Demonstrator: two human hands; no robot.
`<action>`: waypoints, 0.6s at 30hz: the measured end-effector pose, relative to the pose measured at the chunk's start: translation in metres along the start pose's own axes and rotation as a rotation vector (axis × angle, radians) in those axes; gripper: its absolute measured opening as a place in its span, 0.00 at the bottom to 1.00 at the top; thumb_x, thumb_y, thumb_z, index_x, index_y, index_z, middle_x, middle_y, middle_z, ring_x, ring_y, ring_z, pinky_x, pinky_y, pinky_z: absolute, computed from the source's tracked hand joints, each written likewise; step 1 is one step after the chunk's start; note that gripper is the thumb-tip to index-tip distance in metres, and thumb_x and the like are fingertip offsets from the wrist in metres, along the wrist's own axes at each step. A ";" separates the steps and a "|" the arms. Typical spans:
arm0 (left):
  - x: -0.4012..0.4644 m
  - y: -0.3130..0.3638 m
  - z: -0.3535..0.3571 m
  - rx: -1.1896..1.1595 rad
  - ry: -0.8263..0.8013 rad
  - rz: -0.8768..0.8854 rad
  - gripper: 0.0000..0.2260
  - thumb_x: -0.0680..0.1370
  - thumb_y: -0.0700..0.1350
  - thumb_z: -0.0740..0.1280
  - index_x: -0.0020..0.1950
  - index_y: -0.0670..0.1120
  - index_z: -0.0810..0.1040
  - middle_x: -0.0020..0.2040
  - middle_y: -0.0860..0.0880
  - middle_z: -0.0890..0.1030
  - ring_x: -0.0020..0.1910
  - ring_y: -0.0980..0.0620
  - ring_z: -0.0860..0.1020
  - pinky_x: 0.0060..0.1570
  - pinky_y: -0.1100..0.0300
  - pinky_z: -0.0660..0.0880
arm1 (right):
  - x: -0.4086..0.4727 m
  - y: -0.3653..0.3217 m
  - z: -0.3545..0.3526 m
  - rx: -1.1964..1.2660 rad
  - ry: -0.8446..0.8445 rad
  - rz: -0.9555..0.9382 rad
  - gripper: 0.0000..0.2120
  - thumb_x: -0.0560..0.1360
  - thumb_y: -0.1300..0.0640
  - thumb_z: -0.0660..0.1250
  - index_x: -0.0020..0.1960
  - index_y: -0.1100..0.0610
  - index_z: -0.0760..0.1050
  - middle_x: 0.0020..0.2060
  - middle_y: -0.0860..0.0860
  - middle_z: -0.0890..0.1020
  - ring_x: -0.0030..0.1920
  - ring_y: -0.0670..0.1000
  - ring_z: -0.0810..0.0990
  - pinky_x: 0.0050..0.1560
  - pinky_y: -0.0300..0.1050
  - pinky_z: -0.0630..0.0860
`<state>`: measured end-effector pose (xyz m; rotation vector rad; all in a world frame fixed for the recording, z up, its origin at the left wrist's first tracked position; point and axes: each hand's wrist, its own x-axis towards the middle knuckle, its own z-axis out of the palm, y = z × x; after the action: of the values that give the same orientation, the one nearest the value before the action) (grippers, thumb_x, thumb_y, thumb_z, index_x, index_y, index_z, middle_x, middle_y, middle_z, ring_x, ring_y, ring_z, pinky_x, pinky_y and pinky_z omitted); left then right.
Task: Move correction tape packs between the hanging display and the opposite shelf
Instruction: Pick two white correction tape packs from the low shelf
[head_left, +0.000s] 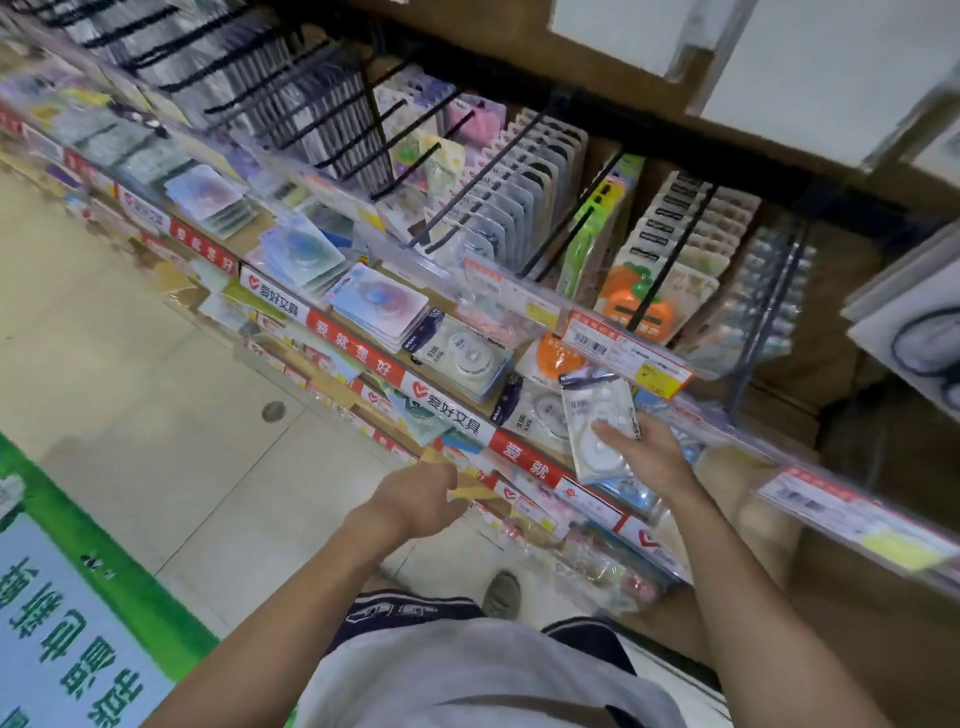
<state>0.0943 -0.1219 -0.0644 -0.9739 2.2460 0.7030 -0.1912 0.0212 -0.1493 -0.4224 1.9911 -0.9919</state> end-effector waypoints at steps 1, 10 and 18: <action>0.006 0.006 0.001 -0.029 0.010 -0.009 0.19 0.83 0.55 0.61 0.67 0.43 0.75 0.62 0.44 0.79 0.60 0.44 0.77 0.56 0.53 0.74 | -0.009 -0.001 -0.002 0.001 0.018 -0.003 0.38 0.57 0.25 0.76 0.57 0.50 0.82 0.52 0.47 0.86 0.55 0.51 0.84 0.62 0.55 0.79; 0.093 0.070 0.009 -0.855 0.028 -0.292 0.19 0.79 0.52 0.68 0.59 0.37 0.79 0.51 0.38 0.84 0.50 0.38 0.84 0.51 0.43 0.82 | -0.073 -0.005 -0.006 0.193 0.143 -0.045 0.09 0.74 0.54 0.75 0.52 0.56 0.83 0.39 0.43 0.87 0.41 0.41 0.85 0.44 0.37 0.78; 0.128 0.104 0.005 -1.008 0.074 -0.372 0.24 0.79 0.61 0.67 0.58 0.41 0.72 0.41 0.44 0.77 0.40 0.45 0.80 0.32 0.54 0.78 | -0.104 0.008 -0.007 0.352 0.282 -0.075 0.11 0.74 0.51 0.76 0.51 0.56 0.84 0.46 0.51 0.88 0.48 0.50 0.86 0.55 0.51 0.79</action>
<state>-0.0559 -0.1161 -0.1318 -1.8198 1.6111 1.6811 -0.1360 0.0931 -0.0970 -0.1701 1.9985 -1.4866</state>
